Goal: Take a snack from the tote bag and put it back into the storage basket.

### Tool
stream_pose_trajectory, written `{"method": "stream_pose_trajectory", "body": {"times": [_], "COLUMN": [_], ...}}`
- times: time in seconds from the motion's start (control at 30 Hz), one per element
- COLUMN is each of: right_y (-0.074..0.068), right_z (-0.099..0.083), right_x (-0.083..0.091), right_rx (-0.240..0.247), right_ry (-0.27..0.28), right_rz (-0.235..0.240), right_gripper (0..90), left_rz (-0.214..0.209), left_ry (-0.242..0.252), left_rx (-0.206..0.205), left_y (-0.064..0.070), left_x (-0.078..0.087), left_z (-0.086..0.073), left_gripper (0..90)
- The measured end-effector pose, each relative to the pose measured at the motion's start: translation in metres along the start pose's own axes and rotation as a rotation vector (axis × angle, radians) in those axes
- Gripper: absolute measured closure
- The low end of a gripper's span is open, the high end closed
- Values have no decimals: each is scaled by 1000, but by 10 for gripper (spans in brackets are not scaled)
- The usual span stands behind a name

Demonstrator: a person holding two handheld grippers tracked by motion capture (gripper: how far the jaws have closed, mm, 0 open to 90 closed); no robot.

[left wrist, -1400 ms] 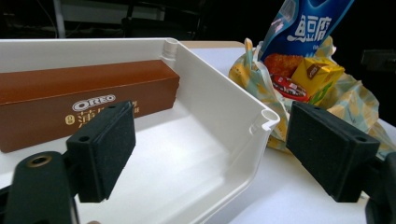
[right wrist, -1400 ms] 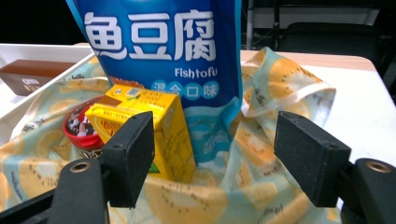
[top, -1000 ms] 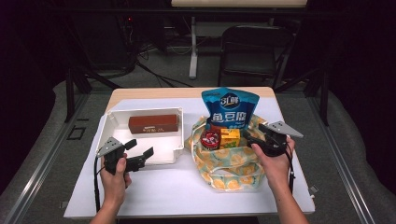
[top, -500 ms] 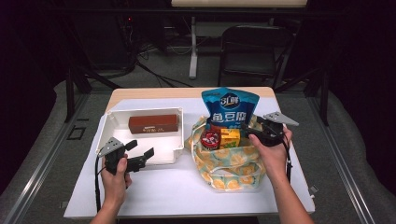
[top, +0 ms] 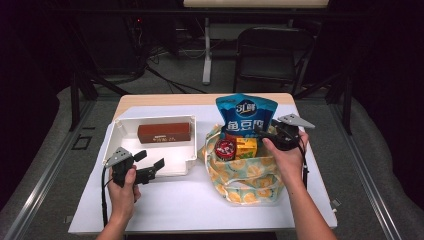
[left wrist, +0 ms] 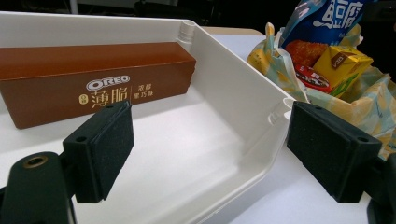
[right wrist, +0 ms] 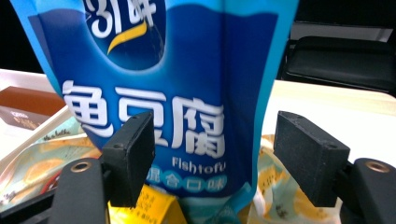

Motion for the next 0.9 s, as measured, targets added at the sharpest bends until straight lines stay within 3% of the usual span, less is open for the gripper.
{"method": "stream_pose_trajectory", "body": {"times": [0.27, 0.57, 0.77, 0.9], "right_y": [3, -2, -11, -14], "right_z": [5, 13, 10, 10], "right_x": [-16, -24, -29, -28], "right_rx": [-25, -20, 17, 55], "right_ry": [-9, -7, -14, 16], "right_rz": [-19, 46, 103, 105], "right_gripper": [310, 295, 361, 404], "left_rz": [-1, -3, -3, -1], "left_ry": [5, 7, 2, -5], "left_rx": [3, 5, 12, 16], "left_y": [0, 0, -2, -4], "left_x": [1, 2, 1, 1], "left_z": [0, 0, 0, -2], "left_gripper": [153, 154, 154, 158]}}
Point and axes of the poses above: each handheld gripper's, and its own axes: x roughly backward along the jaws, z roughly out of its top, y roughly to its right, the point moved 4 cm from there along -x, roughly forward along the jaws, and after that the axes turned 15 degrees about -z, right-handed, at the moved point
